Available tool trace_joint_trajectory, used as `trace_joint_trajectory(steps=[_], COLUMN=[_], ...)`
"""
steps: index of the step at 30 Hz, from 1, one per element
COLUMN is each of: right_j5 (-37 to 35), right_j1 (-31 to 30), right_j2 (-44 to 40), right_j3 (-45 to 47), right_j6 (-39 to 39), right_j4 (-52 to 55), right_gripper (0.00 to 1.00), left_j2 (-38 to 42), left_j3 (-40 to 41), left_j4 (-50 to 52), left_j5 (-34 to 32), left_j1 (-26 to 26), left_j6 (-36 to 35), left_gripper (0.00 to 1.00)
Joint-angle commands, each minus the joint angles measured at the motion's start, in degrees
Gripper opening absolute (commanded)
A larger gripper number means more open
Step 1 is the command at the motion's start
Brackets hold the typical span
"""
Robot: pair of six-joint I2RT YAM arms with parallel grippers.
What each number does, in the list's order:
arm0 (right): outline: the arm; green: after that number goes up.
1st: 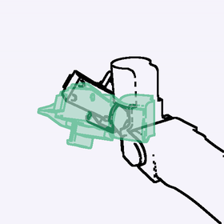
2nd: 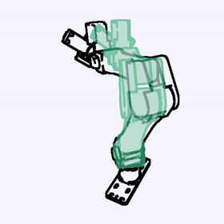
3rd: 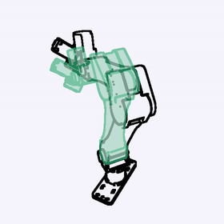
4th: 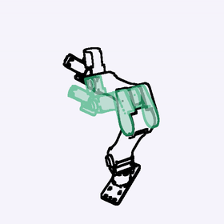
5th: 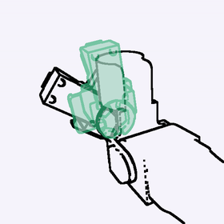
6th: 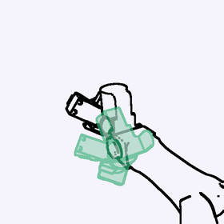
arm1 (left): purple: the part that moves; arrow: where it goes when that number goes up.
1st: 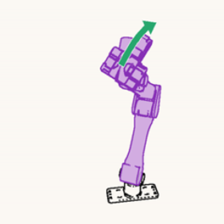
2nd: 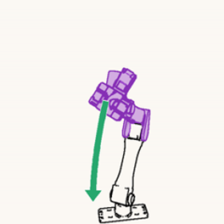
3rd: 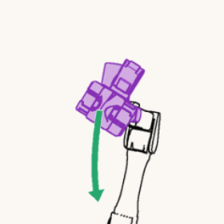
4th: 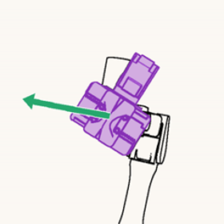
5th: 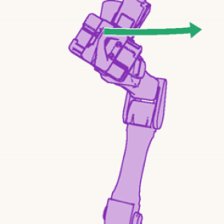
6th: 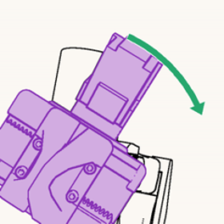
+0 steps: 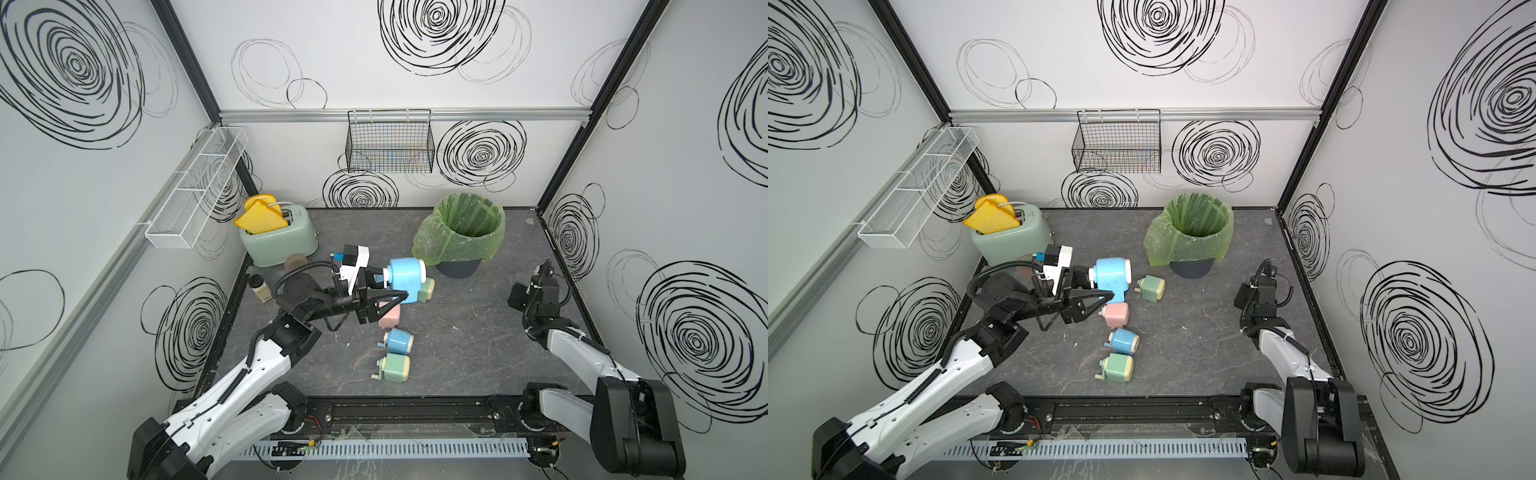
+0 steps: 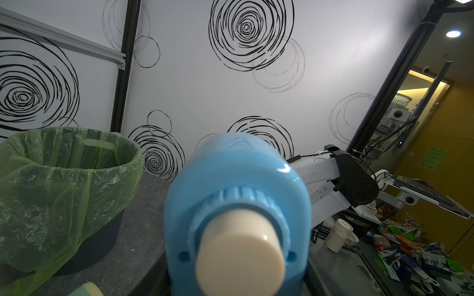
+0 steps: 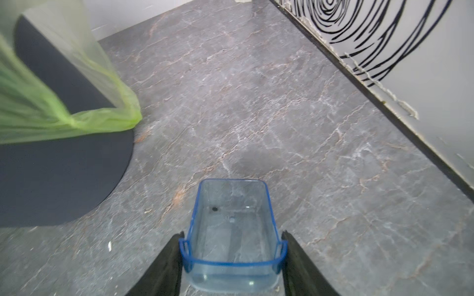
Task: Take out the pencil sharpener tray and clean the shavings
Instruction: Place the container at the center of the board.
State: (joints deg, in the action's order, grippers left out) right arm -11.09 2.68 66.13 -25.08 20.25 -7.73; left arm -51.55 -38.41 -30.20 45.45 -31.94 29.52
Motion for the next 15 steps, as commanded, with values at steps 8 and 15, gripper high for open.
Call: trace_joint_trajectory(steps=[8, 15], right_j5=[0.49, 4.67], right_j1=[5.60, 11.90], right_j2=[15.96, 22.31], right_j3=[-9.10, -12.61], right_j6=[-5.00, -7.34], right_j4=[1.16, 2.46], right_gripper=[0.48, 0.49], left_j2=[-1.70, -1.99], left_j3=[0.77, 0.45], left_j4=[-6.89, -5.82], left_j5=[-1.77, -1.33], left_j1=[-2.06, -2.25], left_j6=[2.06, 1.60], left_gripper=[0.25, 0.25])
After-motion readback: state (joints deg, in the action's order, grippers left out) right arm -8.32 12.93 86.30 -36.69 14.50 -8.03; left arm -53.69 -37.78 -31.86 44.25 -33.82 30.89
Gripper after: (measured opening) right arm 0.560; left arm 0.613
